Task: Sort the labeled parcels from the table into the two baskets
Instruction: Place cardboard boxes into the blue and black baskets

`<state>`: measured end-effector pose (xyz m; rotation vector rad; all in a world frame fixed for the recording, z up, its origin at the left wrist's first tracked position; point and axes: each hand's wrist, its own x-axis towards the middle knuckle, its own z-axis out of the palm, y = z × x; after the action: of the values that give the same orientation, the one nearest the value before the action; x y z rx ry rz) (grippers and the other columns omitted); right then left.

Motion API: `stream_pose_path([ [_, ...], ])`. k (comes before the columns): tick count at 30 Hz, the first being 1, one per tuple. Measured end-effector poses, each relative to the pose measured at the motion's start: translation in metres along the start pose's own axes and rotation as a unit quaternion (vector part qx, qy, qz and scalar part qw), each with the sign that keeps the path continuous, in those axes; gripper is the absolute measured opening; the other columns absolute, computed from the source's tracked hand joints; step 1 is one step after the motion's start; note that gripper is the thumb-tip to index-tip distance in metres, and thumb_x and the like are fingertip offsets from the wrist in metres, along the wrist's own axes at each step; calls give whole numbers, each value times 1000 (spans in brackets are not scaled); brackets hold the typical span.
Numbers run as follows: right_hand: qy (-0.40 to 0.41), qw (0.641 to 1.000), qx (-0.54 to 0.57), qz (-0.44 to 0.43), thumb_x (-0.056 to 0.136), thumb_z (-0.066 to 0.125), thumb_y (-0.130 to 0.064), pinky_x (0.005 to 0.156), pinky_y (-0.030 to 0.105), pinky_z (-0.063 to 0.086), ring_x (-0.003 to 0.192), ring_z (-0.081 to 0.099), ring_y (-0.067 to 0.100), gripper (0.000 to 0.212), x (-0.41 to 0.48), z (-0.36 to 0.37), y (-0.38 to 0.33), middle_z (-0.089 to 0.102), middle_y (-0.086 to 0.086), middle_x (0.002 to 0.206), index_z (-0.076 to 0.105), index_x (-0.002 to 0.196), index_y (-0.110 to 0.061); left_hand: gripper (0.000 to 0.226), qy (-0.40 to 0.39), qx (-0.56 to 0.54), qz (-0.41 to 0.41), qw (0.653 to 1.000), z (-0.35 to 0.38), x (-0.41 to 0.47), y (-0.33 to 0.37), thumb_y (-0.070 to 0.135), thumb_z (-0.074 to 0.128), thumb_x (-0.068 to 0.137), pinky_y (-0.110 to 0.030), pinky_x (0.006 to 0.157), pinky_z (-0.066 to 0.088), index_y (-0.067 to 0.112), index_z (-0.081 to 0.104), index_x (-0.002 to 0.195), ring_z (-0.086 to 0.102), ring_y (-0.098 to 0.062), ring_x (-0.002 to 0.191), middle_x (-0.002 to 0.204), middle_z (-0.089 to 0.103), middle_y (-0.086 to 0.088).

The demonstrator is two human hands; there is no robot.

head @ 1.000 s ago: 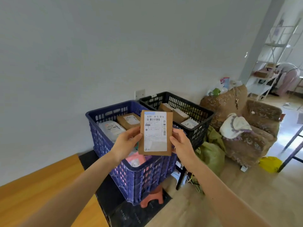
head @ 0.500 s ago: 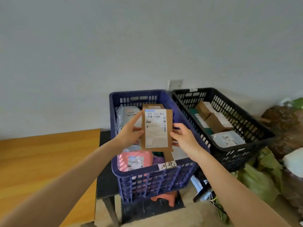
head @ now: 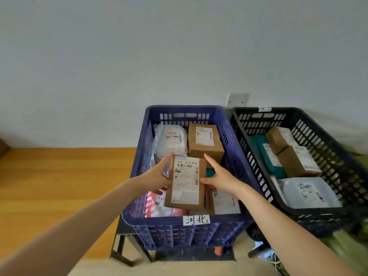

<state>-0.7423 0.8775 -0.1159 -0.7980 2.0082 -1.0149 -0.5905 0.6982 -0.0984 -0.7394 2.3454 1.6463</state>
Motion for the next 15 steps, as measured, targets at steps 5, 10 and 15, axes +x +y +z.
stream_pose_path([
  [5,7,999,-4,32,94,60,-10,97,39,50,122,53,21,69,9,2,11,43,4,146,25,150,-28,101,-34,49,-38,997,4,16,-5,10,64,88,-29,61,58,54,-8,144,69,-11,69,101,66,-2],
  [10,-15,998,-3,66,94,56,-5,86,41,57,110,62,23,62,16,2,21,53,10,136,30,149,-18,99,-45,74,-72,994,15,32,-10,4,61,88,-28,62,59,46,-6,148,69,-19,80,121,54,-4],
  [15,-22,994,-80,64,92,64,-16,84,34,56,95,68,19,71,22,3,26,60,7,127,26,151,-23,95,-43,87,-99,990,21,47,-17,-4,60,86,-30,57,59,34,-1,149,64,-17,80,99,53,2],
])
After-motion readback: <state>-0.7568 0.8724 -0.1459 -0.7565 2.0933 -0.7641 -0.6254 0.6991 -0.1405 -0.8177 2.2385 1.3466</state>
